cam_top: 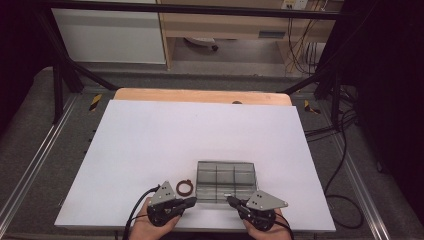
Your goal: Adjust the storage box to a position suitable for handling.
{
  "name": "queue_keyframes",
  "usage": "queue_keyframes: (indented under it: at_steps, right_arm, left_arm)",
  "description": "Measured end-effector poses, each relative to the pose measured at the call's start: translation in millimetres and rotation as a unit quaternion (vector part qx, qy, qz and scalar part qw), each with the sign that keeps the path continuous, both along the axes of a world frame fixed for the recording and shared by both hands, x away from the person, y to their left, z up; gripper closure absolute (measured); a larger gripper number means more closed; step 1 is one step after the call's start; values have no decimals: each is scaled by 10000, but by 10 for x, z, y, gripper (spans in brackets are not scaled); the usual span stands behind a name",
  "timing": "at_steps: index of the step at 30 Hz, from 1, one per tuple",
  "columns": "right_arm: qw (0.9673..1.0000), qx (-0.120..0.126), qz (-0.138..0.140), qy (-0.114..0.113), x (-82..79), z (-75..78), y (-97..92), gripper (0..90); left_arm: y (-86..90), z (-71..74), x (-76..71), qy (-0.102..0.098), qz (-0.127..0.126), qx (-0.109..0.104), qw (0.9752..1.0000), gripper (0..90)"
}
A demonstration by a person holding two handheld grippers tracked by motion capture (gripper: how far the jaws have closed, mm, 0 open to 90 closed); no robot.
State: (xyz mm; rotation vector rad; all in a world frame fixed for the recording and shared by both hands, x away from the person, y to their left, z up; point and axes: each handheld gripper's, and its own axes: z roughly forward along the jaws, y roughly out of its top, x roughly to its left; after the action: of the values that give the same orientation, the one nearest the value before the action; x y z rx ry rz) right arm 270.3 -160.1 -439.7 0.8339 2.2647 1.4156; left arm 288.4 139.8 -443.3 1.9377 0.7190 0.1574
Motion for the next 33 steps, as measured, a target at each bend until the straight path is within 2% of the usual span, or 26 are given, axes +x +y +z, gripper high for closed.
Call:
queue_keyframes:
  at_steps: [8, 16, 21, 26, 33]
  right_arm:
    - [10000, 77, 2, -44, 33, 35, 13, 900]
    - [9997, 209, -29, -116, 98, 75, 26, 900]
    - [9995, 245, -74, -198, 155, 120, -8, 900]
    - [9993, 245, -63, -278, 224, 152, -27, 900]
    - [9986, 280, 50, -443, 290, 202, 3, 900]
  left_arm:
    - [54, 15, 13, -97, 184, -56, 9998, 898]
    - [96, -9, 53, -11, 265, -141, 9995, 898]
    - [124, 2, 40, -75, 379, -161, 9991, 898]
    - [151, 18, 25, -272, 599, -173, 9977, 898]
    - [213, 5, 63, -246, 716, -152, 9970, 898]
